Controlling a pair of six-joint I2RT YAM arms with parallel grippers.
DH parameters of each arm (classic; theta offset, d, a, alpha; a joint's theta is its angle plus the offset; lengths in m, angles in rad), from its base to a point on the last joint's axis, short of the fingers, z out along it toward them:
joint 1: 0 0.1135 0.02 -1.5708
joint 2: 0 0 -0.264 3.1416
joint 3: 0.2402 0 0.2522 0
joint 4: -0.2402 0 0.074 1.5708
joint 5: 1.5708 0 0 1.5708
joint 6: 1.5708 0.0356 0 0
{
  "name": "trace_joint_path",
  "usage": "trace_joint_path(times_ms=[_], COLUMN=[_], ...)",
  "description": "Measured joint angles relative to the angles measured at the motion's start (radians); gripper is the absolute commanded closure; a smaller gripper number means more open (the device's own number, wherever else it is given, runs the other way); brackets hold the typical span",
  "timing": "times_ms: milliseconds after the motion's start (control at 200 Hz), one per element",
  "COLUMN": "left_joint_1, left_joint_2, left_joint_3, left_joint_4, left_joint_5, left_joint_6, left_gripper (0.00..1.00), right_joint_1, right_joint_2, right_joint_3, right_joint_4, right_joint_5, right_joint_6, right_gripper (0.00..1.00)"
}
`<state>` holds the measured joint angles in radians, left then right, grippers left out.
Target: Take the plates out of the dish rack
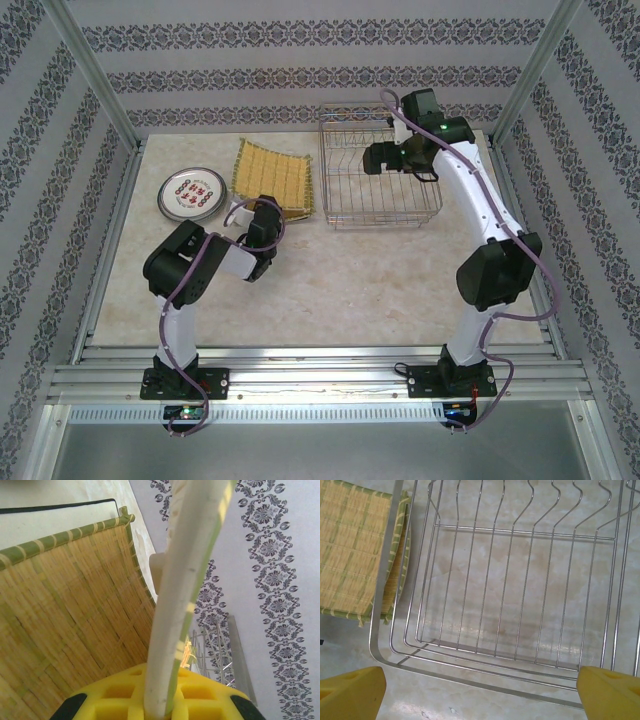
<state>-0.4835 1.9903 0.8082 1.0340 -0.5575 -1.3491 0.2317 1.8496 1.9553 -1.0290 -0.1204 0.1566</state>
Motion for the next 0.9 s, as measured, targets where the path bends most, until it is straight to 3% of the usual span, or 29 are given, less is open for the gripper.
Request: trace_joint_path(times_ms=[205,360,694,899], left_joint_1=[-0.002,-0.009,-0.019,-0.024], left_joint_2=[0.000,0.001,0.003,-0.018], left_joint_3=[-0.008,-0.012,-0.047,-0.047], left_joint_4=[0.003,0.006,-0.005,-0.115], left_joint_5=[-0.038,-0.058,-0.072,-0.059], left_joint_6=[-0.029,-0.048,-0.051,-0.023], left_gripper=[0.81,0.79,0.62,0.56], right_joint_1=[0.000,0.000,0.000,0.000], right_joint_2=[0.007,0.007,0.007,0.006], right_joint_3=[-0.004,-0.014,-0.053,-0.066], right_joint_4=[0.000,0.003,0.019,0.038], right_joint_5=[-0.001,-0.004,-0.013,-0.023], right_joint_6=[0.000,0.000,0.000,0.000], right_gripper=[0.02,0.02,0.02,0.02])
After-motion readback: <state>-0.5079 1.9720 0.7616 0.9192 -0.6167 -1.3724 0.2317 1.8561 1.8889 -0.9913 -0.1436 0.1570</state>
